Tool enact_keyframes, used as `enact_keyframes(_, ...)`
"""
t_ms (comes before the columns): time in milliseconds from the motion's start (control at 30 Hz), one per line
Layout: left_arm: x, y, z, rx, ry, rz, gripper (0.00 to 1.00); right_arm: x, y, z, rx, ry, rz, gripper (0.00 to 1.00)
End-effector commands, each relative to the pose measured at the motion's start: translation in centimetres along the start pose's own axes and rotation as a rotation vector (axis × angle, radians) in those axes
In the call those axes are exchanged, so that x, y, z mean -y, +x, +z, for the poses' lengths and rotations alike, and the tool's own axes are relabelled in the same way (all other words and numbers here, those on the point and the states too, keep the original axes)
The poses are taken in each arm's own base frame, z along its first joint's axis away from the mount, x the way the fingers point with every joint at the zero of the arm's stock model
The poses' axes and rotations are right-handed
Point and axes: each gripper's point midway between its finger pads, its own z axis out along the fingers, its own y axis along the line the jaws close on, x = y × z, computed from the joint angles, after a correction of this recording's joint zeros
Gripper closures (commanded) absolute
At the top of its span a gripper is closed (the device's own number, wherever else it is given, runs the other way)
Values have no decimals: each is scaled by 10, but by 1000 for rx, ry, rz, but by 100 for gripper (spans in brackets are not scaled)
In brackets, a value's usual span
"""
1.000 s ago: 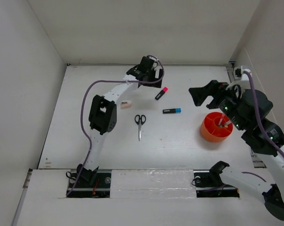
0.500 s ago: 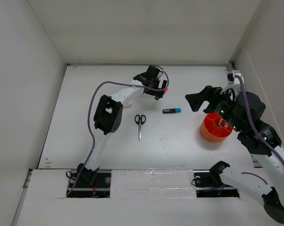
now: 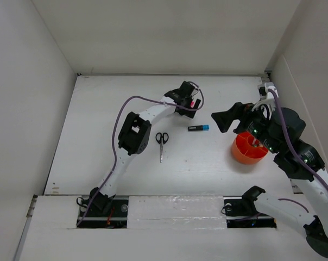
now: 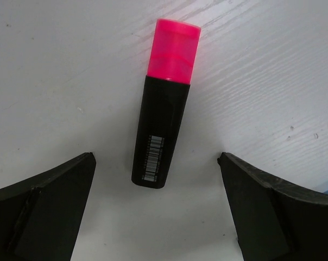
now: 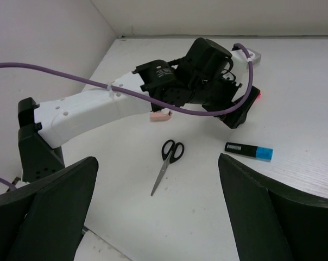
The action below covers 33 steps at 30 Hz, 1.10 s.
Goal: Sort the stationery into containers
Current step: Pick up the pen from the center of the board.
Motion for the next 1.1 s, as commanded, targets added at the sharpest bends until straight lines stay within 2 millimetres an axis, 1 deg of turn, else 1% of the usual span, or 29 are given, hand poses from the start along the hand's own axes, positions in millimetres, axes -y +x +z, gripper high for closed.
enact_keyframes(0,-2,-2,4,-13,6,19,5,-13,-13,-4,53,-58,-10,2)
enact_keyframes(33,-2,-4,4,-11,6,19,5,-11,-10,-3,45,-54,-19,2)
enact_keyframes(67,-1,5,9,-36,12,30,5,-10,-8,-3,36,-50,-20,2)
enact_keyframes(100,0,0,8,-25,14,29,6,-12,-7,-3,33,-59,-21,2)
enact_keyframes(133,-3,3,12,-32,1,30,6,-12,-7,-3,33,-59,-21,4)
enact_keyframes(200,-5,3,12,-31,-10,30,6,-12,-5,-1,33,-59,-21,4)
enact_keyframes(267,-4,3,14,-29,-10,30,10,-13,-4,-2,29,-67,-22,4)
enact_keyframes(333,-5,8,15,-52,-13,32,15,-13,-4,-2,29,-67,-22,4)
enact_keyframes(367,-5,8,18,-51,-13,32,19,-13,-4,-2,29,-67,-22,5)
enact_keyframes(400,-5,11,17,-63,-14,33,33,-13,-4,-2,29,-67,-22,5)
enact_keyframes(433,-4,18,21,-84,-6,44,39,-13,-4,-2,29,-67,-22,5)
enact_keyframes(467,-4,18,21,-84,-6,44,45,-14,-6,-5,37,-71,-21,5)
enact_keyframes(500,-4,25,23,-101,2,45,50,-14,-6,-5,37,-71,-21,5)
enact_keyframes(533,-4,30,24,-112,0,46,60,-14,-6,-5,37,-71,-21,5)
enact_keyframes(600,-2,32,23,-123,11,46,71,-14,-8,-8,46,-75,-20,5)
enact_keyframes(667,-3,43,29,-150,8,48,83,-13,-11,-10,58,-70,-19,5)
enact_keyframes(700,-2,46,28,-165,17,49,96,-12,-11,-10,61,-61,-18,5)
enact_keyframes(733,-2,48,26,-171,16,49,100,-10,-8,-9,53,-58,-19,5)
enact_keyframes(767,0,50,28,-172,27,48,100,-10,-8,-9,55,-53,-20,5)
enact_keyframes(800,-6,47,23,-168,21,24,100,-4,-6,-7,57,-25,-20,6)
enact_keyframes(833,-5,44,21,-156,21,5,100,2,-5,-7,65,3,-19,7)
enact_keyframes(867,-8,38,13,-137,29,-18,100,5,-6,-10,83,26,29,9)
enact_keyframes(900,-7,33,7,-119,31,-34,100,9,-14,-11,124,44,47,10)
enact_keyframes(933,-6,28,0,-99,33,-48,100,12,-17,-13,146,51,51,10)
enact_keyframes(967,-5,24,-18,-79,48,-69,100,13,-16,-13,156,46,63,10)
enact_keyframes(1000,-3,9,-26,-14,58,-73,100,11,-20,-17,179,27,67,10)
enact_keyframes(1033,-3,4,-36,10,62,-87,100,4,-25,-18,194,-10,68,10)
enact_keyframes(1067,2,0,-46,35,72,-81,100,4,-27,-18,202,-15,68,10)
